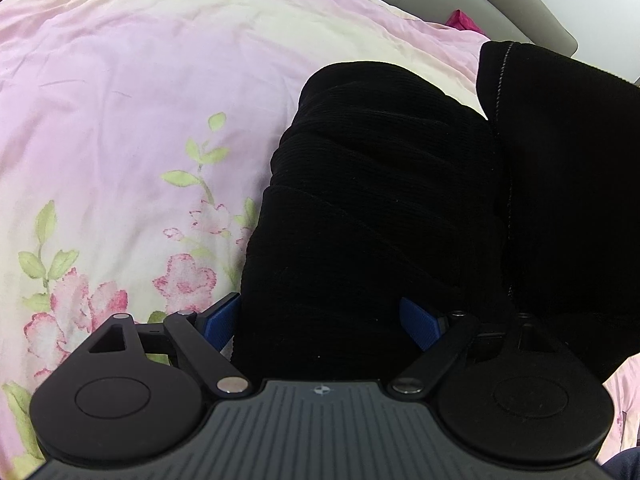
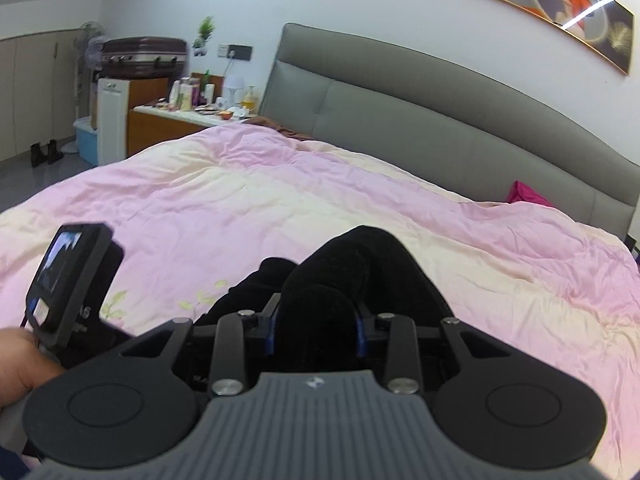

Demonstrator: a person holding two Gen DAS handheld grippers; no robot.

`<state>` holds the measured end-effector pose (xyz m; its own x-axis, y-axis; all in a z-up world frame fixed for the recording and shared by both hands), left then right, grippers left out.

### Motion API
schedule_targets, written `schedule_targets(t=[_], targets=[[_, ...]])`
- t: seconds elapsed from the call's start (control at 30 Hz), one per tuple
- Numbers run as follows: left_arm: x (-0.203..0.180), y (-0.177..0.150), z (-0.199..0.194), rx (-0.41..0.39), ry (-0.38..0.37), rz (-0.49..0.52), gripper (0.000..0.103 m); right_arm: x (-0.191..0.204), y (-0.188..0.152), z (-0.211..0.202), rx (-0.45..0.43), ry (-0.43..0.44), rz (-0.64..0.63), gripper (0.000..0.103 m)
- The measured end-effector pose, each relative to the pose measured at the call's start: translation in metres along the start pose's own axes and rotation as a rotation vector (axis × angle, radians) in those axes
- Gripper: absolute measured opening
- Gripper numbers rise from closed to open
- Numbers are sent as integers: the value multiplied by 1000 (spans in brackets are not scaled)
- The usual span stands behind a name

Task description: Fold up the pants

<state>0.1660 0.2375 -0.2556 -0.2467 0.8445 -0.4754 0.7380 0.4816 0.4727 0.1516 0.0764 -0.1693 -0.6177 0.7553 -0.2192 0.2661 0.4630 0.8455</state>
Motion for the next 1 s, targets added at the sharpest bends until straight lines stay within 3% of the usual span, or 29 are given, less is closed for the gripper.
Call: schedule_targets(t=[0.17,0.23,0.37,0.5,0.57,0.63,0.8,0.9,0.97,1.0], targets=[[7,5,-1,12,-16,-31,102,-34,28,-7,-41,-39,92,27],[16,6,-3,27,-31,-65,102,-30,42,-15,-86,-29,82,26],[34,16,-29,29,-55,-111,93,26,38,-36,-182,39,-141,26],[59,31,-66,-56,60,-104,93,98,-7,-22,-185,80,-446,26],[74,34,-82,-96,130,-119,93,120,-31,-4,-163,100,-498,26],[88,35,-96,-137,147,-153,93,136,-46,9,-177,101,-539,27],[99,40,-115,-233,38,-252,93,147,-37,13,-215,77,-505,27],[92,43,-109,-232,21,-234,93,156,-53,29,-167,60,-597,34],[90,44,-102,-219,21,-229,93,165,-76,41,-133,59,-672,51],[89,42,-100,-214,11,-231,93,169,-89,45,-117,84,-706,69]])
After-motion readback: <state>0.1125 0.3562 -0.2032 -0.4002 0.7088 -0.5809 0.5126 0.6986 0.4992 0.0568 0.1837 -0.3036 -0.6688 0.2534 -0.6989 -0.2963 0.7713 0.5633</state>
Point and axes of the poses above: each gripper's, at about its wrist camera, not at the fingertips, and z roughly the way its jaws point, x to its left, y to its top, the point moved 4 cm from there along z, roughly the way its jaws point, and after that the axes turned 5 degrees about -y, right-handed, at the moved point
